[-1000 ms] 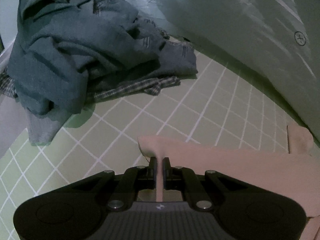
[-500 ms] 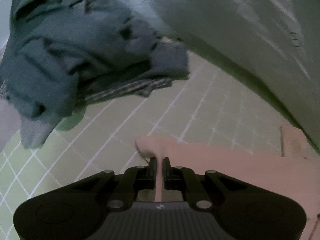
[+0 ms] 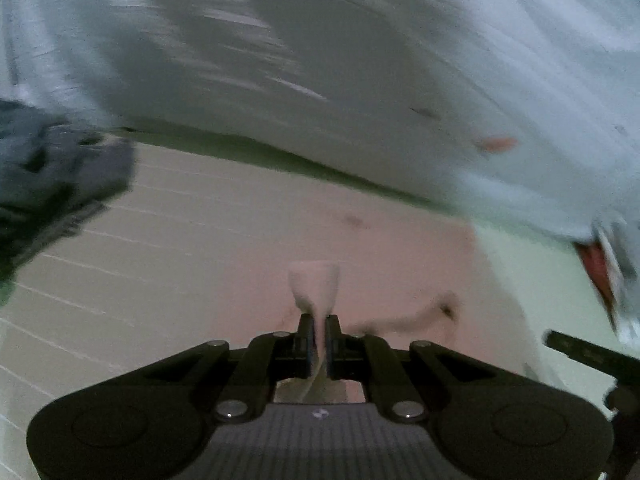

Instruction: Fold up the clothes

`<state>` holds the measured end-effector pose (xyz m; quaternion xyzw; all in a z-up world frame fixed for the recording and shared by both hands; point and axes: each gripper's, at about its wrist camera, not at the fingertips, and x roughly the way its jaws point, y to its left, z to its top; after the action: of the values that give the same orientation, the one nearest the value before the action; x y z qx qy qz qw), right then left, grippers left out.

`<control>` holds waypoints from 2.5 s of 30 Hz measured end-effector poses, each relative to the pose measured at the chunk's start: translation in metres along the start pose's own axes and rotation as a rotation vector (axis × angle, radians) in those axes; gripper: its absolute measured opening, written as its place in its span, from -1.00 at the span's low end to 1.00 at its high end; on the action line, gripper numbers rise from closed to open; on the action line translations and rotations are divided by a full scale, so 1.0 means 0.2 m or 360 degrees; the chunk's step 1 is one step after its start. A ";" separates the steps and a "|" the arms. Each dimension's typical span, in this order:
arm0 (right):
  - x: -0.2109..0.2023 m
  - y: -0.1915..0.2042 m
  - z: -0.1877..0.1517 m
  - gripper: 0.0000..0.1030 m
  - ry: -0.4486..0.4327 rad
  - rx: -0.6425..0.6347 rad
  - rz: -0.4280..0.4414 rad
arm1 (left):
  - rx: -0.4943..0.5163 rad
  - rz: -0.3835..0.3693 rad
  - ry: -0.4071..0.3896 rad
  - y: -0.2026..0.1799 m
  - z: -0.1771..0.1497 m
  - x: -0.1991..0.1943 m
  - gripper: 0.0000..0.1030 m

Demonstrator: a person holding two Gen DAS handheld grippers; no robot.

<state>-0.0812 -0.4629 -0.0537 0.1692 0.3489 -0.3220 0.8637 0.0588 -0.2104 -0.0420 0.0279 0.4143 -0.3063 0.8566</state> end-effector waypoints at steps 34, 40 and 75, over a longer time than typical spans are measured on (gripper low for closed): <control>0.03 0.82 -0.33 0.92 0.0153 -0.0519 0.0488 | -0.0149 0.0354 0.0116 0.53 -0.01 -0.10 0.80; 0.13 0.84 -0.32 -0.15 0.0283 -0.0458 0.0530 | -0.0203 0.0334 0.0098 0.61 0.07 -0.03 0.80; -0.54 0.16 -0.83 -0.95 0.0304 -0.0112 0.0491 | 0.0061 0.0178 0.0411 0.00 -0.65 -0.32 0.80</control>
<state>-0.1999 -0.3065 -0.0912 0.2202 0.4103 -0.1557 0.8712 -0.0612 -0.1401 -0.0802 0.1066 0.5131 -0.2597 0.8111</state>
